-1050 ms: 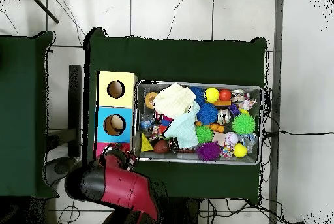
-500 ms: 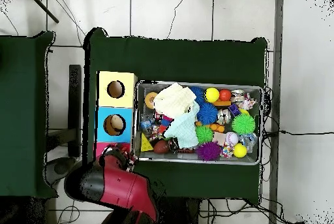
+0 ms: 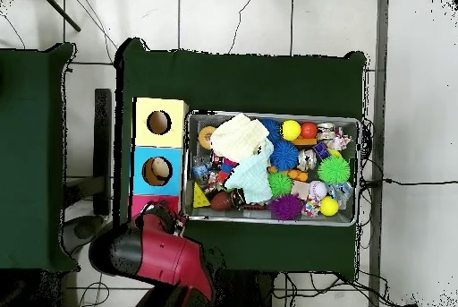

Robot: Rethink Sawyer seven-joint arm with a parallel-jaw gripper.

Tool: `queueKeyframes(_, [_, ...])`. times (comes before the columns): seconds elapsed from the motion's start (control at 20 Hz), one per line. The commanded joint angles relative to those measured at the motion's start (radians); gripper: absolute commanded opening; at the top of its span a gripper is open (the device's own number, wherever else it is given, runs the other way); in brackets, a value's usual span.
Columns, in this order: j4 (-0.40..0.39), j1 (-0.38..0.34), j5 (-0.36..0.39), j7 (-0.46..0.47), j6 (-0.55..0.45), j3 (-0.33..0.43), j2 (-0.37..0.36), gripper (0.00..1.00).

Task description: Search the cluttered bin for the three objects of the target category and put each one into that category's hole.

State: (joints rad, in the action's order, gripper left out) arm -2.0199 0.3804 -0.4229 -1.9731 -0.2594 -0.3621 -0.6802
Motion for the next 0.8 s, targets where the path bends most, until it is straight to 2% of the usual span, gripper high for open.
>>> queueKeyframes(0.05, [-0.003,-0.013,-0.005,-0.197,-0.055,0.034,0.025,1.0])
queueKeyframes(0.45, [-0.075,-0.063,0.007,-0.157,-0.06,0.078,-0.035,1.0])
queueKeyframes(0.8, [-0.097,-0.072,0.005,-0.162,-0.04,0.105,-0.034,1.0])
